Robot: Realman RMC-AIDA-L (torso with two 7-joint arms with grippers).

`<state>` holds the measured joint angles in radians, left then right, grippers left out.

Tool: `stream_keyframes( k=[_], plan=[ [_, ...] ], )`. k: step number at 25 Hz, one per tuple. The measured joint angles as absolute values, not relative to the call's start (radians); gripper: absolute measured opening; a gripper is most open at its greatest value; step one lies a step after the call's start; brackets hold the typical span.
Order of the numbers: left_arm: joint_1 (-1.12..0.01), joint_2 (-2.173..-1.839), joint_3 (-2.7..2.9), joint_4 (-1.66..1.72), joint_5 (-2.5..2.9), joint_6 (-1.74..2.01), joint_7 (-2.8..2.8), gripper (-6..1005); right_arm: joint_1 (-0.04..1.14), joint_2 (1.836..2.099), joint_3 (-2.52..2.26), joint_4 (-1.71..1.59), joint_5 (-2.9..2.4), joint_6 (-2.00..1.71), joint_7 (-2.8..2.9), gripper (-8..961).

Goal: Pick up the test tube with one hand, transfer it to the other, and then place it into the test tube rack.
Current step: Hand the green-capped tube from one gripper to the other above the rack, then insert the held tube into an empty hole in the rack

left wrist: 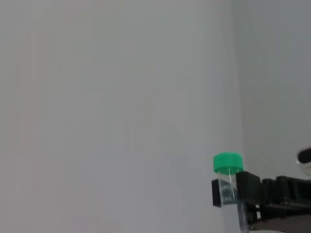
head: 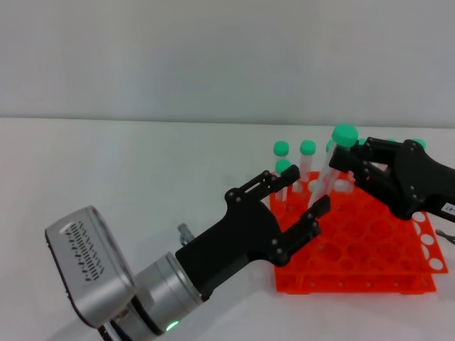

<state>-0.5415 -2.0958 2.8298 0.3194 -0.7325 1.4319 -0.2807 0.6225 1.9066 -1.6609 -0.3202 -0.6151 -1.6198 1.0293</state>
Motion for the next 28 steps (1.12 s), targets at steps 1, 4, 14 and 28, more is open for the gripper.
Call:
stream_keyframes(
  k=[1, 4, 14, 28],
  plan=[
    [-0.533, -2.096, 2.830, 0.319, -0.738, 1.434, -0.278, 387, 0.621, 1.908, -1.652, -0.320, -0.615, -1.618, 1.029, 222],
    [-0.508, -2.096, 2.828, 0.320, -0.766, 1.437, -0.265, 518, 0.614, 1.915, -1.620, -0.320, -0.618, -1.615, 1.023, 226],
    [-0.345, -2.094, 2.828, 0.312, -0.875, 1.445, -0.250, 734, 0.600, 1.964, -1.577, -0.321, -0.616, -1.510, 0.936, 239],
    [-0.093, -2.092, 2.824, 0.243, -1.118, 1.520, -0.249, 846, 0.620, 2.027, -1.581, -0.348, -0.608, -1.237, 0.762, 257]
  ],
)
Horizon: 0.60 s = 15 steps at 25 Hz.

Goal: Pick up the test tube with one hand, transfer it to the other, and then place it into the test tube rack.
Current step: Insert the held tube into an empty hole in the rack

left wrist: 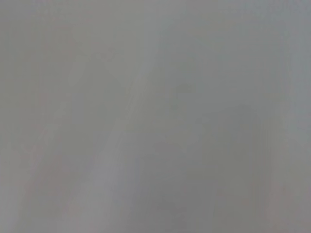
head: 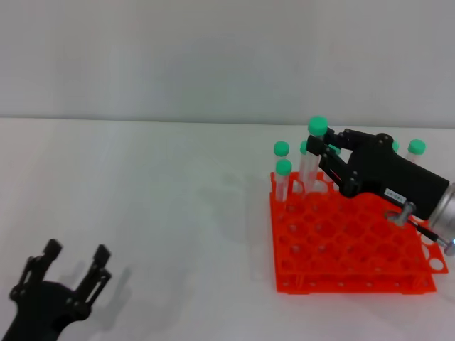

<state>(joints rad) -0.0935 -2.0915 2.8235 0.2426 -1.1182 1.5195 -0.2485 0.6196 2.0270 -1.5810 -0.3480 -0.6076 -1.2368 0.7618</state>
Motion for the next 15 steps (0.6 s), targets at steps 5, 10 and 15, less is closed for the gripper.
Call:
stream_keyframes(
  k=[5, 10, 15],
  plan=[
    [-0.083, -2.095, 2.818, 0.243, -1.130, 1.513, -0.249, 846, 0.634, 2.028, -1.636, -0.347, -0.518, -1.154, 0.743, 264],
    [-0.091, -2.095, 2.818, 0.248, -1.130, 1.513, -0.249, 845, 0.638, 2.028, -1.834, -0.350, -0.295, -1.088, 0.658, 270],
    [-0.090, -2.094, 2.819, 0.249, -1.130, 1.515, -0.250, 845, 0.634, 2.028, -1.988, -0.357, -0.110, -1.063, 0.583, 277]
  ],
)
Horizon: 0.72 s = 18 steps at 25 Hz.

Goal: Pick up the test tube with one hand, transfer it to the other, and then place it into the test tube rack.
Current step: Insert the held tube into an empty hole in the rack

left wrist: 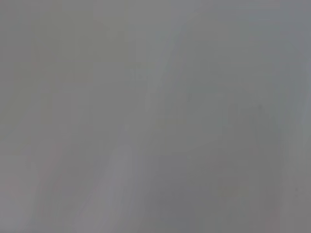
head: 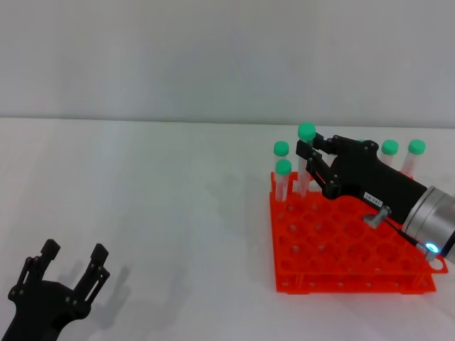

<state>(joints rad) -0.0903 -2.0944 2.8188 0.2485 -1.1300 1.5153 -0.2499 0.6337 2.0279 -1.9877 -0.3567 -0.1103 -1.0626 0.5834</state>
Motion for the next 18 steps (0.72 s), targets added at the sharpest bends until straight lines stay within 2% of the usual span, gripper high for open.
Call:
stream_keyframes(
  k=[18],
  plan=[
    [-0.090, -2.092, 2.826, 0.249, -1.126, 1.520, -0.256, 843, 0.637, 2.028, -2.191, -0.383, 0.151, -0.968, 0.438, 300]
  ],
)
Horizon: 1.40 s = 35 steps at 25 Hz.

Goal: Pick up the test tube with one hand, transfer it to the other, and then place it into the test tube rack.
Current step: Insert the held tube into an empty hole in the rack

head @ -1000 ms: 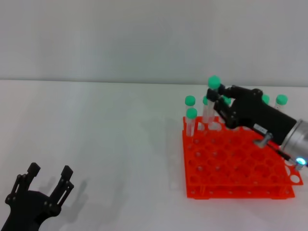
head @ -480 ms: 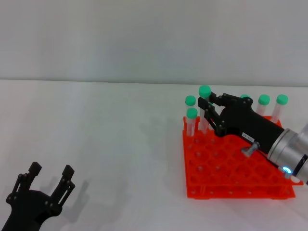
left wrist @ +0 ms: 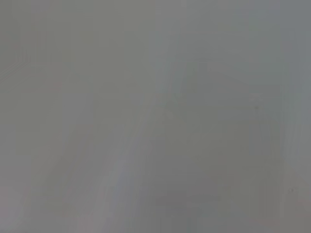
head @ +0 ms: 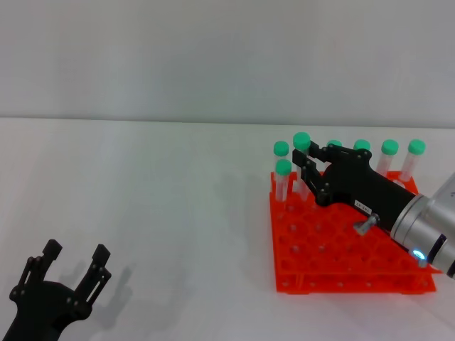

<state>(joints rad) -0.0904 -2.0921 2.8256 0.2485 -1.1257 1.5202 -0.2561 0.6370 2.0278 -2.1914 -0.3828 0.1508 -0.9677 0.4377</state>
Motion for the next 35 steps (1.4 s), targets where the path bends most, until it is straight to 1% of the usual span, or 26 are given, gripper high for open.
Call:
stream_keyframes(
  k=[12, 25, 34, 35],
  plan=[
    [-0.092, -2.092, 2.826, 0.248, -1.125, 1.519, -0.256, 842, 0.641, 2.028, -2.293, -0.406, 0.296, -0.905, 0.351, 316],
    [-0.096, -2.092, 2.827, 0.249, -1.124, 1.520, -0.256, 841, 0.639, 2.028, -2.296, -0.406, 0.305, -0.828, 0.349, 333],
    [-0.098, -2.092, 2.829, 0.251, -1.123, 1.522, -0.256, 840, 0.595, 2.028, -2.289, -0.413, 0.322, -0.878, 0.348, 345],
    [-0.098, -2.092, 2.829, 0.252, -1.123, 1.522, -0.256, 840, 0.587, 2.028, -2.289, -0.413, 0.322, -0.892, 0.348, 383]
  ],
)
